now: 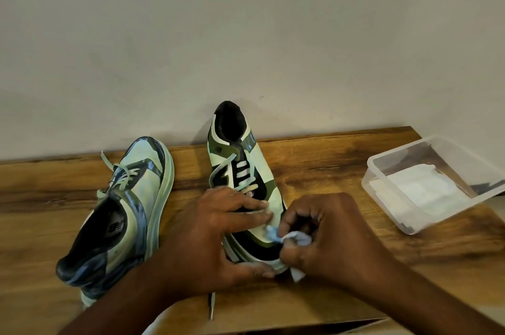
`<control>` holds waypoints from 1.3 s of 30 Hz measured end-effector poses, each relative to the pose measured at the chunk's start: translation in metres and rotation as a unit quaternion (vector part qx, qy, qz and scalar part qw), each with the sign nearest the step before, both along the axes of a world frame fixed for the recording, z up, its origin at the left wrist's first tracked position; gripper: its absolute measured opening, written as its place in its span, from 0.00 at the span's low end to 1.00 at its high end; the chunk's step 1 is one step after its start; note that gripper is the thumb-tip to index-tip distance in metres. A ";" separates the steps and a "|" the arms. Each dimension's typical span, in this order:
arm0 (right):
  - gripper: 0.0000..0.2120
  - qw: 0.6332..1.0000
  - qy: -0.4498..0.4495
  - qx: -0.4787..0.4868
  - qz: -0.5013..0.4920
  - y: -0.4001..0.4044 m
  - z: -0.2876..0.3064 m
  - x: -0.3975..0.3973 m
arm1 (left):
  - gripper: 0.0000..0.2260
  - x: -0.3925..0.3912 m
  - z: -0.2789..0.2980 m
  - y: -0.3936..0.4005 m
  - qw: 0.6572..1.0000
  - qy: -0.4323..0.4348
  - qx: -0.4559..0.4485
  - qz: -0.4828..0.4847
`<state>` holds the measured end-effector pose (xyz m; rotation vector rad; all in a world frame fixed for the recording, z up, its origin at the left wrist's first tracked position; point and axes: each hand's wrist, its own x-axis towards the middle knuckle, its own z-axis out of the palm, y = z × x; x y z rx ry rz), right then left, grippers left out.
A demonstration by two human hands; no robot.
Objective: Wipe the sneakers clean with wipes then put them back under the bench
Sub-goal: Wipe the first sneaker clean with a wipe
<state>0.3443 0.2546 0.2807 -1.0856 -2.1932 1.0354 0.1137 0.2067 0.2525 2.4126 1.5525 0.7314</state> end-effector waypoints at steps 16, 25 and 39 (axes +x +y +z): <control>0.10 0.998 0.024 0.000 0.063 0.001 -0.008 -0.008 | 0.32 0.022 -0.002 -0.029 0.994 0.033 0.032 0.101; 0.10 0.997 0.032 0.064 -0.004 0.015 -0.016 -0.017 | 0.34 -0.018 0.002 -0.038 0.996 0.023 0.009 0.083; 0.12 0.984 0.074 0.143 0.081 -0.022 -0.023 -0.058 | 0.39 -0.026 -0.005 -0.048 0.986 -0.027 0.018 0.162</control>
